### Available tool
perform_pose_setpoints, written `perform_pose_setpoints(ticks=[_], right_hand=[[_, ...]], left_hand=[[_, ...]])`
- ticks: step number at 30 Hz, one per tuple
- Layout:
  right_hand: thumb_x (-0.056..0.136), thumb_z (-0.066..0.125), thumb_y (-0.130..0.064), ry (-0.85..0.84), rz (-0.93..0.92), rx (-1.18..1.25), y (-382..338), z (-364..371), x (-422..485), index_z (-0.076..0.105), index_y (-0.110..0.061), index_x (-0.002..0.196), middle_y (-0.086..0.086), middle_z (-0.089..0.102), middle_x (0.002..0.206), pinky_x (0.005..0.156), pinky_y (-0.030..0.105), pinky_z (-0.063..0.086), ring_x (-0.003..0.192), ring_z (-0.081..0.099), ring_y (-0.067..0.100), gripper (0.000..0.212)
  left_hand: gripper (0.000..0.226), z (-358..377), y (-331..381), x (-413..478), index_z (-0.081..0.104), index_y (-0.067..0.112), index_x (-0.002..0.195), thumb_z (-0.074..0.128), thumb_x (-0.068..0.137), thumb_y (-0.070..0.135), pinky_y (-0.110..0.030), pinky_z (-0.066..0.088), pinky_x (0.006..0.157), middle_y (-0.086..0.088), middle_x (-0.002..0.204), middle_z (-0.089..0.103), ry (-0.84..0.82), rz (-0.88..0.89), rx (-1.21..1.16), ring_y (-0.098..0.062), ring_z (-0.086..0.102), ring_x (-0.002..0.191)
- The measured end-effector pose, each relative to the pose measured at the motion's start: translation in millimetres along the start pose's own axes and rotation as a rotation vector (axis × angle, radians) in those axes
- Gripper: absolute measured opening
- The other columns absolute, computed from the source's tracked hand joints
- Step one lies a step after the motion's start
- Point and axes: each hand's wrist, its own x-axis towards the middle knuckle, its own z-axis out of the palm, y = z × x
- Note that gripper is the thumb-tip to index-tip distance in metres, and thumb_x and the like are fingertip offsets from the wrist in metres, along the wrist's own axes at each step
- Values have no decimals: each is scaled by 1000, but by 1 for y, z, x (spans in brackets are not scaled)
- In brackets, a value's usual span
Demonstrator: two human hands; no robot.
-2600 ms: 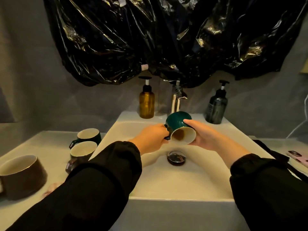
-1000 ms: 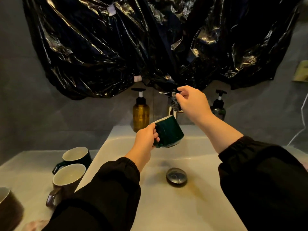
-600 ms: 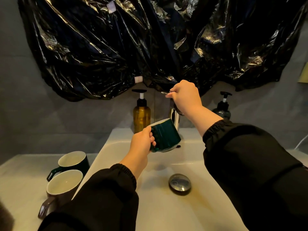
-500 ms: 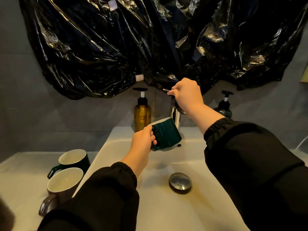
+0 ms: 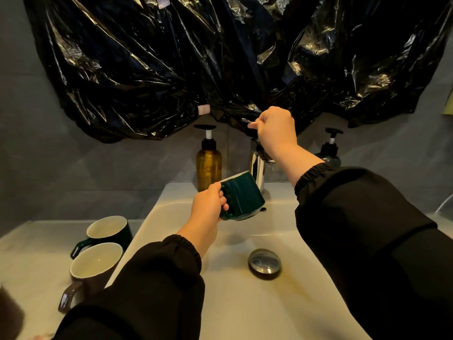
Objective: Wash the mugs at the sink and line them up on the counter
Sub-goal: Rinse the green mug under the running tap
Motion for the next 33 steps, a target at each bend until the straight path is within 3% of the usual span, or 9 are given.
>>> perform_pose_setpoints(ticks=[5,9,25,28,32,33], right_hand=[[95,57,-15,39,-10,-6,-1,1,-2,74,-6,94,8,70,98,79,33,53,94,66,24,20],[96,54,-11,40,19,9,0,0,0,75,-8,97,6,72,101,73,23,49,94,66,21,21],[93,60,-29,4,-84,-32,3,-5,-5,74,-3,95,12,70,86,78,33,51,85,65,25,30],[93,59,-26,31,-114,-14,6,-15,-22,70,-7,109,10,70,100,88,36,48,98,63,25,27],[94,48,-20,111,47,200,30,-24,-63,68,0,88,17,69,83,78,44,54,82,65,31,29],[95,46,-18,124,121,248,36,-26,-74,68,-1,91,16,69,90,80,42,54,85,64,30,29]], left_hand=[[33,-1,0,1,50,14,70,43,100,27,-25,42,61,-2,61,42,12,-8,-18,-13,39,55],[33,-1,0,1,50,13,71,43,100,27,-24,42,61,-2,61,43,12,-14,-17,-13,39,55],[33,-1,-1,1,48,13,70,41,100,26,-23,40,56,-2,61,42,-7,-50,22,-12,38,54],[35,2,-1,-2,47,13,68,41,100,25,-23,38,54,-2,59,41,-30,-119,-9,-12,37,52],[39,10,-7,-10,43,15,60,42,98,23,-24,34,52,1,53,38,-102,-260,-106,-12,34,50],[39,13,-9,-12,42,16,59,42,98,23,-24,34,51,1,51,37,-111,-288,-129,-12,34,49]])
